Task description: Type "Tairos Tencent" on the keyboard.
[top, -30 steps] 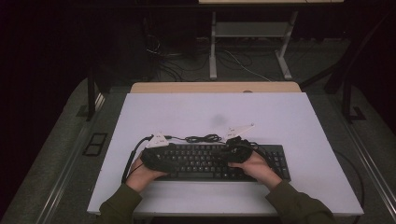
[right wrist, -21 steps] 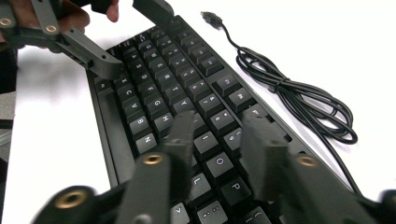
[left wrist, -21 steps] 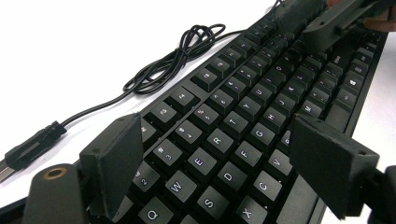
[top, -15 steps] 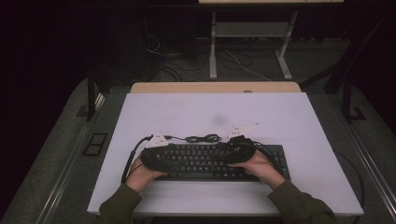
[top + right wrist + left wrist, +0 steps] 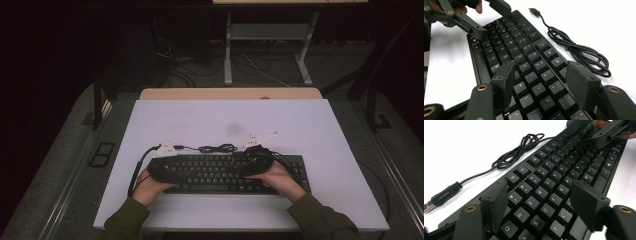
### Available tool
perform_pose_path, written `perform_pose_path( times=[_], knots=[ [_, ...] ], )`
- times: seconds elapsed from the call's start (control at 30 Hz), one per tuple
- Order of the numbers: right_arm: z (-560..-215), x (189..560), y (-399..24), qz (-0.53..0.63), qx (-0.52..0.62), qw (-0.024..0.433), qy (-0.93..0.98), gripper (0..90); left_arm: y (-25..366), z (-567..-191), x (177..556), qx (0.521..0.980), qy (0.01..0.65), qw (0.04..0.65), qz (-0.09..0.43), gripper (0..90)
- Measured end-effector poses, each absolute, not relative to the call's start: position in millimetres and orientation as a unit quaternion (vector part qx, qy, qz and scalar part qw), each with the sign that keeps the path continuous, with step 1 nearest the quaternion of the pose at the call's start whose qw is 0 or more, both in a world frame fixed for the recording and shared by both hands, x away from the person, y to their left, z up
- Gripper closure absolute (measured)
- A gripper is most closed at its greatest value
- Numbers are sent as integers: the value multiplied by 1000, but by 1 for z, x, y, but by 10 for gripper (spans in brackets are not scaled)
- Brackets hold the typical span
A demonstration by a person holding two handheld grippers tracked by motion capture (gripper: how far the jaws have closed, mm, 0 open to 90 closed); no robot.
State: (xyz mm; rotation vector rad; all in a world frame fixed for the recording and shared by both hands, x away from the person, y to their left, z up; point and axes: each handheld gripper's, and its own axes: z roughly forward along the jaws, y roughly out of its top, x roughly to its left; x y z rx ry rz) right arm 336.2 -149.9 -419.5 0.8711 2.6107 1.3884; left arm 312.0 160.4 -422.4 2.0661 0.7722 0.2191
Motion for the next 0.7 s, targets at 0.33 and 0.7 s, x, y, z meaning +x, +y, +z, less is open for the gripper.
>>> perform_pose_path(
  times=[0.33,0.7],
  knots=[
    [-420,336,-151,450,282,31,847,401,172,-420,310,838,304,448,69,536],
    [-419,336,-151,450,282,32,847,401,182,-419,310,843,302,440,61,873]
  ],
)
